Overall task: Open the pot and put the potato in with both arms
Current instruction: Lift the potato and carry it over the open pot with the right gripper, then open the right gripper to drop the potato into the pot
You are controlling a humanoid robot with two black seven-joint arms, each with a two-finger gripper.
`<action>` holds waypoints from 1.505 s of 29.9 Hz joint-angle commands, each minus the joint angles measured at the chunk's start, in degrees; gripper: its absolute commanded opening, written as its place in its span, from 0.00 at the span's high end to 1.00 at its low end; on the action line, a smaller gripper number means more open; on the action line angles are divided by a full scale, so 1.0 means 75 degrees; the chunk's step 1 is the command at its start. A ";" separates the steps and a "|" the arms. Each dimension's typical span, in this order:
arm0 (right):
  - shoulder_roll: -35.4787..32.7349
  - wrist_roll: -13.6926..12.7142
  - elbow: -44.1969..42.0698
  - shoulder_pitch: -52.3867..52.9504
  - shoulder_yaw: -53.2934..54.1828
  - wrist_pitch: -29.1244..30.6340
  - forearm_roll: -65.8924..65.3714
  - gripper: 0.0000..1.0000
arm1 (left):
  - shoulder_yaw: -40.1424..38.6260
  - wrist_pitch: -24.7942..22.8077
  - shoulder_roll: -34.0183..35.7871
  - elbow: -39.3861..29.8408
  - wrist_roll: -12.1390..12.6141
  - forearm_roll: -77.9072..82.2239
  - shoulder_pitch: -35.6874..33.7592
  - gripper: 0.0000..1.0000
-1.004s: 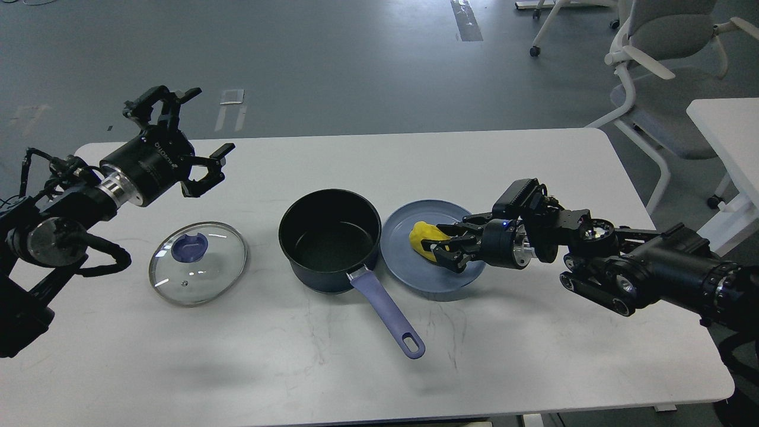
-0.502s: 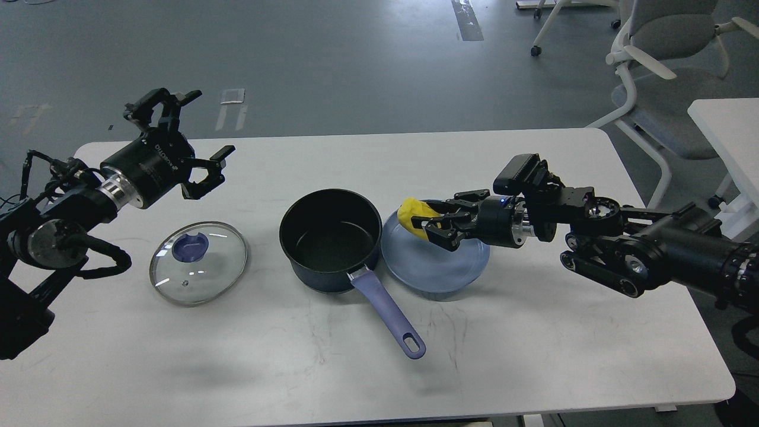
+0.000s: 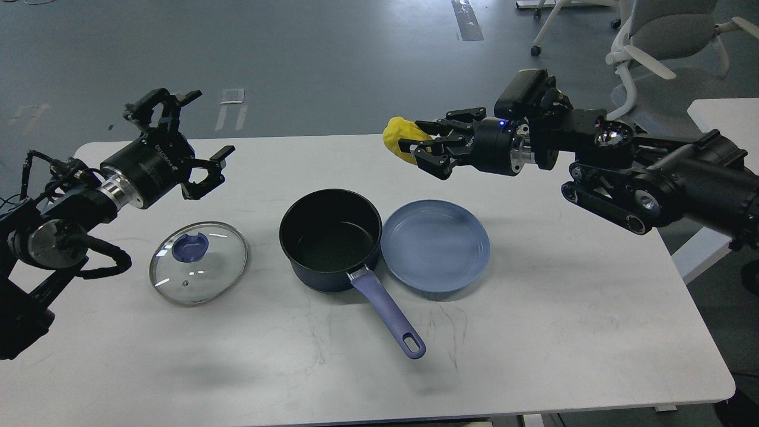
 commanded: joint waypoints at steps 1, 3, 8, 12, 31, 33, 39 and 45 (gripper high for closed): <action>0.0367 -0.0001 -0.0014 0.0095 0.0001 -0.0001 -0.0001 0.69 | 0.0000 0.0000 -0.0001 0.0000 0.0000 0.0008 0.0000 0.02; 0.0823 -0.0001 -0.0154 0.0049 -0.0034 -0.0001 0.0011 0.69 | -0.0012 0.0011 -0.0001 0.0000 0.0000 -0.0003 0.0000 0.02; 0.1445 -0.0001 -0.0611 -0.0173 -0.0116 0.0011 0.0011 0.69 | -0.0012 0.0000 0.0011 0.0000 0.0000 -0.0003 0.0000 0.02; 0.1938 -0.0001 -0.0916 -0.0467 -0.0128 0.0011 0.0011 0.69 | -0.0012 0.0011 0.0011 0.0000 0.0000 -0.0003 0.0000 0.02; 0.2548 -0.0001 -0.1245 -0.1100 -0.0105 -0.0001 0.1088 0.00 | -0.0024 0.0000 0.0093 -0.0011 -0.0093 -0.0015 0.0000 0.02; 0.2536 -0.0001 -0.1233 -0.1100 -0.0093 -0.0001 0.1194 0.00 | -0.0024 0.0000 0.0093 -0.0011 -0.0093 -0.0015 0.0000 0.02; 0.2501 -0.0001 -0.1233 -0.1088 0.0082 -0.0024 0.1697 0.00 | -0.0024 0.0011 0.0081 -0.0011 -0.0093 -0.0015 0.0000 0.02; 0.2279 -0.0001 -0.0988 -0.1077 0.1546 0.0105 0.4658 0.00 | -0.0141 -0.0012 0.0023 -0.0023 -0.0093 -0.0050 0.0000 0.02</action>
